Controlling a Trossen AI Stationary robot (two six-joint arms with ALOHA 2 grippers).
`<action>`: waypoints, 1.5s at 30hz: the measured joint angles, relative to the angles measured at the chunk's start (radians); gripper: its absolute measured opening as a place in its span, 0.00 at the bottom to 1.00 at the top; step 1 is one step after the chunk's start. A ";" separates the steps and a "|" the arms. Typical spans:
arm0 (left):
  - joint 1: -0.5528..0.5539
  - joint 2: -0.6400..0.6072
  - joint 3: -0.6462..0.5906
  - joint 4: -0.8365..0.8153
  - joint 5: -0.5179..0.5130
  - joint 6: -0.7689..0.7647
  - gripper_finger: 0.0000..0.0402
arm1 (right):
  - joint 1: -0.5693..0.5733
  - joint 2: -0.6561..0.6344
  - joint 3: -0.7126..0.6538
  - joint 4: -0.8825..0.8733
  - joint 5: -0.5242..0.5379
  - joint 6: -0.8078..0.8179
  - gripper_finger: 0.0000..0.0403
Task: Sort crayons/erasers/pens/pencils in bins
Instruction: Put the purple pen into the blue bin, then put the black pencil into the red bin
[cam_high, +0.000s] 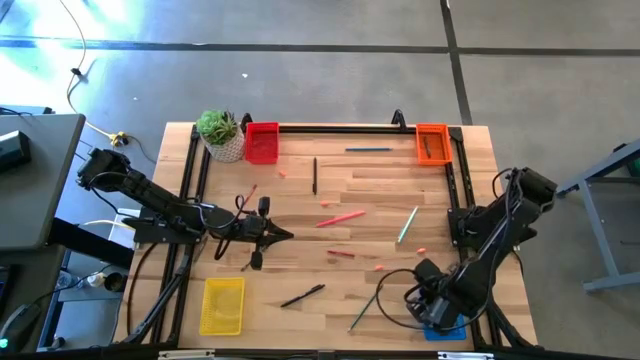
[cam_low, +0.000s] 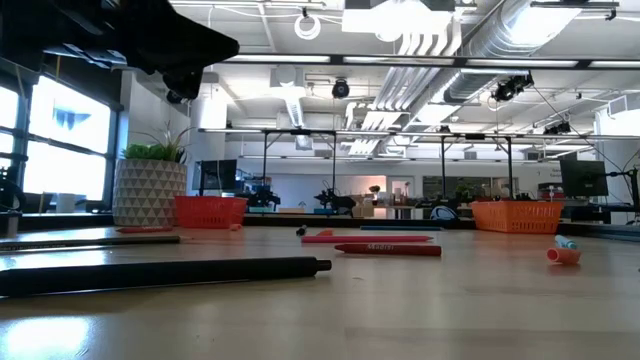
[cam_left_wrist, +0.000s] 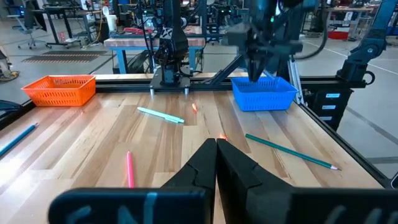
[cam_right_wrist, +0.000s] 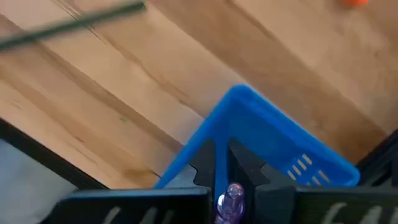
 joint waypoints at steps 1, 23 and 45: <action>0.000 0.000 0.000 0.000 0.000 0.000 0.00 | 0.003 0.000 -0.017 0.010 -0.008 0.007 0.01; 0.001 0.000 0.000 -0.059 -0.007 0.009 0.00 | 0.014 0.000 -0.113 0.033 -0.125 -0.015 0.24; -0.006 0.000 0.000 -0.180 0.107 -0.131 0.00 | -0.199 -0.001 -0.083 0.498 0.518 -1.021 0.00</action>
